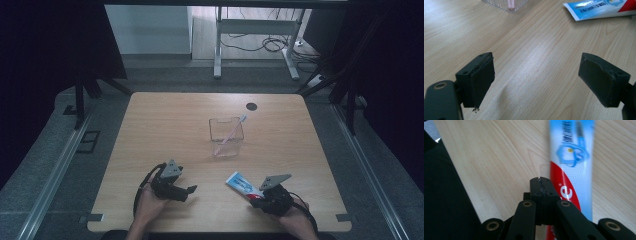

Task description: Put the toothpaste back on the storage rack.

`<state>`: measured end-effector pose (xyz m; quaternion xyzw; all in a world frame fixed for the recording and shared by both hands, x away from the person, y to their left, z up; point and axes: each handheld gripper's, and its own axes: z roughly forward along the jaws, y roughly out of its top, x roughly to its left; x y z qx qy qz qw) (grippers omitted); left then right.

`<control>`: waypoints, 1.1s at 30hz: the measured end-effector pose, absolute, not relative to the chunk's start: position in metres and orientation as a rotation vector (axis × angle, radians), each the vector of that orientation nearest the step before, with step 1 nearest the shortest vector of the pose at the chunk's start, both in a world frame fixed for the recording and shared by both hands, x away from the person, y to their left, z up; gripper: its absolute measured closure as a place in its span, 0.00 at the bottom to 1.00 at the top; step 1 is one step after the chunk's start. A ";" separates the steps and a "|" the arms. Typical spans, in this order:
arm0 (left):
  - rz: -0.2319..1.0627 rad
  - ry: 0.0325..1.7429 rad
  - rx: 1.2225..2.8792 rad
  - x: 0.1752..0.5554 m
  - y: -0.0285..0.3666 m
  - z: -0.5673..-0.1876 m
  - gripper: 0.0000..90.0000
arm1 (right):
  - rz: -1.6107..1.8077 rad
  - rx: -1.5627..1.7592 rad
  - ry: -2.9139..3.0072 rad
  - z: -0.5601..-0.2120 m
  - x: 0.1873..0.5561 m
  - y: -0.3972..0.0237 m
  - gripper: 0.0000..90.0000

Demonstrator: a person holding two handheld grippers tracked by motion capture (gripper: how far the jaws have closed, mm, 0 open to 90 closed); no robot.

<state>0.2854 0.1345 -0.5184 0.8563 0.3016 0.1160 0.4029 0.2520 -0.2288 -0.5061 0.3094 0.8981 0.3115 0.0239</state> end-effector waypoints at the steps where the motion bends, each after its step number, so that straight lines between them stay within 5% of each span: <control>1: 0.293 0.762 2.164 0.285 0.134 -0.518 0.15 | 0.957 0.959 2.778 -0.506 0.253 -0.230 0.99; 17: 0.293 0.759 2.169 0.286 0.134 -0.519 0.15 | 0.875 0.934 2.733 -0.477 0.259 -0.247 0.80; 33: 0.292 0.752 2.177 0.286 0.133 -0.520 0.15 | 0.642 0.905 2.830 -0.487 0.270 -0.242 0.55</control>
